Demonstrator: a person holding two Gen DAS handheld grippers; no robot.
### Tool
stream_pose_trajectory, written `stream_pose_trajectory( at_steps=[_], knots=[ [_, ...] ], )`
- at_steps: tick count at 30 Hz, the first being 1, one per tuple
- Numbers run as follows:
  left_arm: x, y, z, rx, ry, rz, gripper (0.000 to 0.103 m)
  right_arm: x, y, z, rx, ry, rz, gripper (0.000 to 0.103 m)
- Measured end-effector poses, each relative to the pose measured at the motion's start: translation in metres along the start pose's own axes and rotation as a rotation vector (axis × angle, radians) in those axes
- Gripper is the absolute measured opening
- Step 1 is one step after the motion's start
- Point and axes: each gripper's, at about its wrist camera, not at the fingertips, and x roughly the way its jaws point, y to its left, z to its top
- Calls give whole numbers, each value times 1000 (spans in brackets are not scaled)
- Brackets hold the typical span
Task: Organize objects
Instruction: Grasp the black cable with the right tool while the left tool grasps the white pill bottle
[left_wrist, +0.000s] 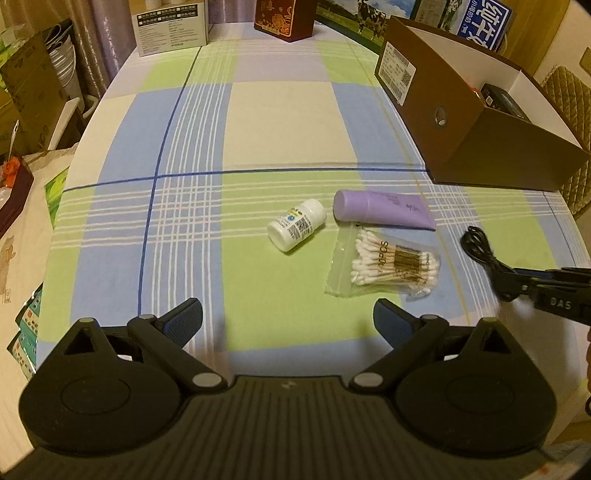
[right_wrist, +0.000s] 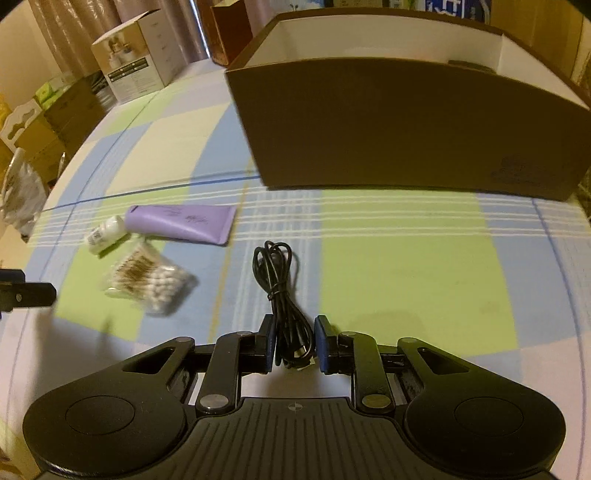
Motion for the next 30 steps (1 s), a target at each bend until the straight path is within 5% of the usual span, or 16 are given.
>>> stream_pose_trajectory(
  at_steps=[4,9,12,14,26,30],
  knots=[
    [6,-1,8,15,-1,1,97,-1,1,4,-40,-38,-9,49],
    [13,-1,18,37,-10,1,97,13,13,8,-141,-38,-1,48],
    [18,-1,23,58,-14,4,97,22,20,6,-191,-41,-20,37],
    [22,-1,26,75,-16,7,97,25,22,5,-215,-53,-30,11],
    [55,1,50,222,-2,3,93,17,-36,20,16,-67,-120,11],
    [70,-1,56,309,2,-24,76,9,-54,18,89,-77,-125,11]
  ],
)
